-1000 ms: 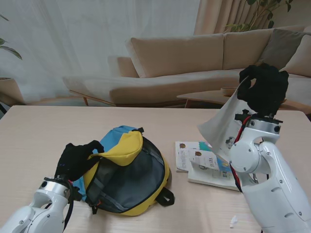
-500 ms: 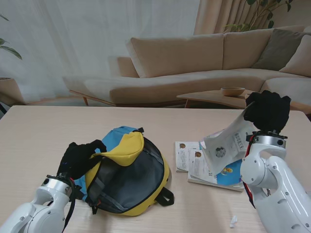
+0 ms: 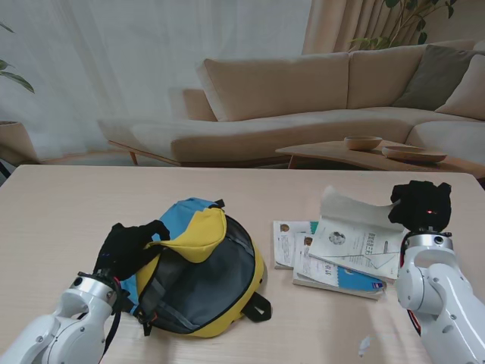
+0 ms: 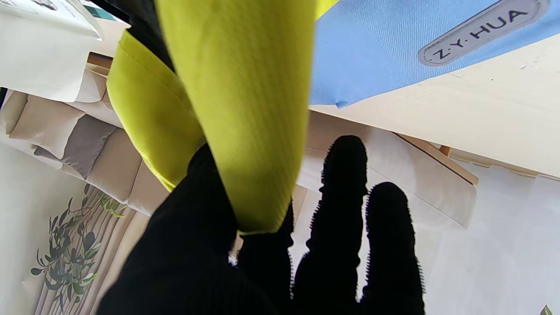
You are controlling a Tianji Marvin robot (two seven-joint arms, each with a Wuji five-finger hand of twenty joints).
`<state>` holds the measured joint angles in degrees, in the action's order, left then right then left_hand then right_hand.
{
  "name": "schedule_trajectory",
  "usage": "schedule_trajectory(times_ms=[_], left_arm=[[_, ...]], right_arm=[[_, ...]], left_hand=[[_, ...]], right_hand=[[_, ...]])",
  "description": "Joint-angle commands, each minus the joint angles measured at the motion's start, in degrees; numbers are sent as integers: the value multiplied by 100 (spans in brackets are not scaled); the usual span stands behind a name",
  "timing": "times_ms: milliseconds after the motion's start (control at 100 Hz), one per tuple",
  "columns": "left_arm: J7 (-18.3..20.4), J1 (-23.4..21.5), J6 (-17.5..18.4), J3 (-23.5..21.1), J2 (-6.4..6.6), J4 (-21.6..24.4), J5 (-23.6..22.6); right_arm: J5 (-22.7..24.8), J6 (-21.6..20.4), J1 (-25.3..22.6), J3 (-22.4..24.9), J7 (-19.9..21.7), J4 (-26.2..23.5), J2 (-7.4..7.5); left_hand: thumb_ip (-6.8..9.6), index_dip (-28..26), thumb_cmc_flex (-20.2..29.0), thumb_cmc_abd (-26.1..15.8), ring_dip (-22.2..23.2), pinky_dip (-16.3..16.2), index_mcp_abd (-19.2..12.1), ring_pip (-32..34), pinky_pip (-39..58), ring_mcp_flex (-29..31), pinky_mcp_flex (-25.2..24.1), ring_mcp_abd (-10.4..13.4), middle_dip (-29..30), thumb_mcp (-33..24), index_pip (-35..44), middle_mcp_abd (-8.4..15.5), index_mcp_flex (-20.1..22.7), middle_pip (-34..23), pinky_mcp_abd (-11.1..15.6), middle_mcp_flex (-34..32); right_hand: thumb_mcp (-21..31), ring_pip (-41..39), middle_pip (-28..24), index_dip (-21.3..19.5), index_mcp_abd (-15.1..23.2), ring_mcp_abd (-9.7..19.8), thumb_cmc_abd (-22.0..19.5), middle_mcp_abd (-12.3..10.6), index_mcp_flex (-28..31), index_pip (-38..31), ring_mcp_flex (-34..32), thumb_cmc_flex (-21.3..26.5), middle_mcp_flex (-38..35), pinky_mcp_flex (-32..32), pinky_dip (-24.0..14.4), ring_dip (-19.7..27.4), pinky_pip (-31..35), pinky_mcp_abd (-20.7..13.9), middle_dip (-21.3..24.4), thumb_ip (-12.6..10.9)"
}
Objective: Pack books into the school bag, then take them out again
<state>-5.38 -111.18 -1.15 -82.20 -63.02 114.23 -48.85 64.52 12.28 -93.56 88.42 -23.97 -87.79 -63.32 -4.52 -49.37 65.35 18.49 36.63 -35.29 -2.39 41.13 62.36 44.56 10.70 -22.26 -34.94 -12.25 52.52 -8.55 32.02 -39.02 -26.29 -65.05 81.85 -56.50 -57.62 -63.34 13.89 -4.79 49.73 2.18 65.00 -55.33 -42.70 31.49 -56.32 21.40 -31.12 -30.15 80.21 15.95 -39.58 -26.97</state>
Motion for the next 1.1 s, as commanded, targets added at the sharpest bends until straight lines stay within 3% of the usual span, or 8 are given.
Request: schedule_trajectory(times_ms=[0, 80, 170, 280, 460, 600, 770, 1090], left_arm=[[85, -45, -36, 10, -14, 75, -20], [70, -54, -48, 33, -13, 90, -47], [99, -38, -35, 57, -7, 91, -46], [585, -84, 15, 28, 51, 206, 61], [1383, -228, 270, -129, 165, 481, 277], [1270, -159, 314, -76, 142, 508, 436], [1840, 249, 53, 261, 233, 418, 498], [3017, 1048, -344, 1226, 461, 71, 588]], right_arm=[[139, -81, -154, 123, 90, 75, 88], [194, -229, -284, 304, 150, 9, 106], [169, -522, -526, 548, 499, -254, 124], [370, -997, -1025, 1004, 1835, -988, 229], [-57, -1667, -1192, 1119, 1784, -1219, 195], [-644, -2015, -1197, 1105, 1629, -1272, 118], [-1193, -1712, -1085, 893, 1334, -1181, 3], [-1512, -1725, -1312, 794, 2450, -890, 140]], left_hand=[[113, -292, 368, -405, -27, 54, -328, 59, 127, -118, -129, -117, -87, 26, 359, 136, 8, -53, -120, -25], [112, -291, 360, -402, -27, 54, -331, 57, 129, -116, -126, -117, -90, 34, 353, 135, 12, -61, -124, -50], [108, -283, 330, -403, -33, 61, -358, 33, 111, -159, -159, -140, -78, 53, 332, 141, 0, -23, -125, 13], [183, 45, -162, -269, -70, 151, -437, -314, -191, -632, -501, -209, -27, -1, -142, -30, -165, 395, -143, 685], [271, 1123, -2303, -820, -203, 161, 230, -1231, -1185, -1695, -1127, -109, 447, 354, -1720, -325, -663, 1426, -54, 2043], [277, 1491, -2277, -866, -228, 74, 169, -1463, -1476, -1780, -1172, -154, 664, 360, -2062, -482, -352, 1802, -87, 2088], [286, 1605, -2056, -805, -241, 65, -75, -1607, -1629, -1988, -1265, -49, 712, 208, -2247, -409, -437, 1974, 30, 2407], [288, 1723, -2235, -746, -291, -101, -52, -1955, -2099, -2534, -1480, 277, 725, 4, -2189, -91, -1194, 2001, 331, 3344]], right_hand=[[13, -24, -103, -317, 44, 103, -96, -5, 229, -574, -50, -247, 7, 36, -56, -58, 206, 29, -75, -175], [-75, 13, -35, -254, 99, 79, -127, 13, 174, -500, -25, -226, 32, 24, -42, -42, 179, 49, -33, -89], [-189, 632, 820, 1259, 357, 24, -120, -7, -1437, 471, 531, -319, 879, -380, 180, 145, -255, 206, 333, 2391], [-3981, 2233, 1728, 2999, -1025, 273, -2147, -202, -4049, 3878, 1965, -1687, 3298, -1299, 555, 694, -1382, 106, 1357, 3072], [-4065, 3523, 2411, 3774, -1602, 86, -1877, 71, -4819, 4400, 2371, -3032, 4083, -1574, 629, 1148, -2131, 191, 2218, 3428], [-4065, 3831, 2524, 3927, -1584, -26, -2200, 101, -4636, 4274, 2201, -3279, 3822, -1545, 714, 1275, -2326, 268, 2287, 3556], [-4786, 3657, 2475, 3856, -1234, -198, -2983, 251, -3726, 3402, 1545, -1963, 2789, -1240, 769, 1180, -2065, 371, 2187, 3011], [-5190, 2681, 2455, 3771, -1447, -796, -3898, 797, -1477, 2614, -829, -2013, 118, 460, 645, 1052, -745, 799, 2229, 2823]])
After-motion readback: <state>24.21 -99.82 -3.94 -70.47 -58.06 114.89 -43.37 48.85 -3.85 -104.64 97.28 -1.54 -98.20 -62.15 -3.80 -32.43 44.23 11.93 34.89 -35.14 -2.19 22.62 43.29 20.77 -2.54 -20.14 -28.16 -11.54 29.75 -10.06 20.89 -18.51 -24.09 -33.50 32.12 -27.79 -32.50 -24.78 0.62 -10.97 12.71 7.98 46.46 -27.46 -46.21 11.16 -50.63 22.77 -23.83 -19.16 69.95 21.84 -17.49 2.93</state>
